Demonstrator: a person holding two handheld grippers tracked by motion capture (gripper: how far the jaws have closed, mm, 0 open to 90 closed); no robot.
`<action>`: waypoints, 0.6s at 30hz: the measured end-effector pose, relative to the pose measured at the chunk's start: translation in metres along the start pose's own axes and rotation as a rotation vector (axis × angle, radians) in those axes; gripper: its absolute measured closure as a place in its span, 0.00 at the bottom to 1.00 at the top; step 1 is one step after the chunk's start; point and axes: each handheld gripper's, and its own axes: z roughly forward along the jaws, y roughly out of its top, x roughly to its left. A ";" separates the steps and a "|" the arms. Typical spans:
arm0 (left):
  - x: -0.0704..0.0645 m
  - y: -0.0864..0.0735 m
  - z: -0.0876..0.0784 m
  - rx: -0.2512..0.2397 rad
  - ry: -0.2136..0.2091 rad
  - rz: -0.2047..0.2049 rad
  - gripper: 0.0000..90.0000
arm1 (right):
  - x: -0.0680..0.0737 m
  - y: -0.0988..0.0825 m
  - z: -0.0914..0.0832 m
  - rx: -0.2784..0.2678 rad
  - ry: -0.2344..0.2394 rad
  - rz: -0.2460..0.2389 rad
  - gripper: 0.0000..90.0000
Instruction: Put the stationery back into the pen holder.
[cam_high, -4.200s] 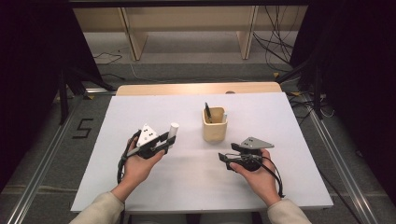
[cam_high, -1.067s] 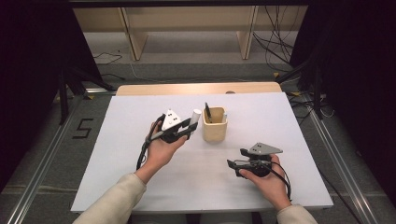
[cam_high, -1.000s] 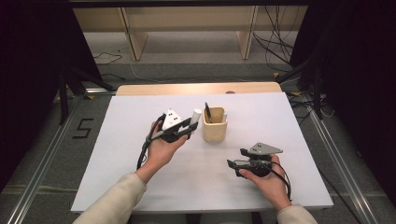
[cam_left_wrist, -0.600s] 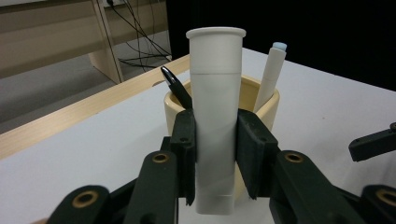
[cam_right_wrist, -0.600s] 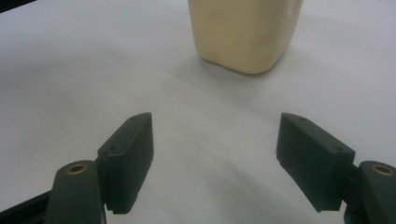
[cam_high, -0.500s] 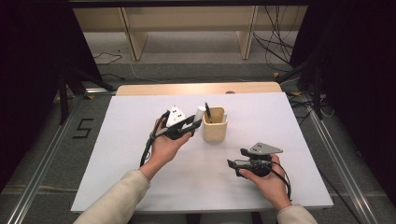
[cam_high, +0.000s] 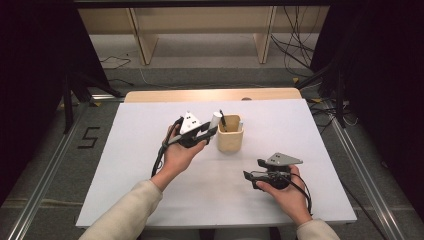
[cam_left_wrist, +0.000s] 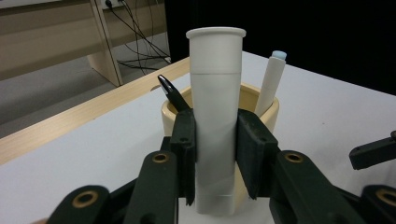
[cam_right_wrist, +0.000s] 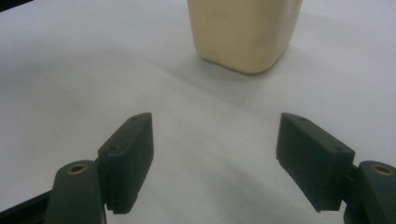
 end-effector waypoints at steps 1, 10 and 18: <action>0.000 0.000 0.000 -0.003 0.001 0.000 0.78 | 0.000 0.000 0.000 0.000 -0.001 0.000 0.32; -0.001 0.005 0.005 -0.007 -0.004 -0.001 0.78 | 0.000 0.000 0.000 0.000 0.000 0.000 0.32; -0.003 0.008 0.008 -0.008 -0.009 0.003 0.78 | 0.000 0.000 0.000 0.004 -0.001 0.001 0.32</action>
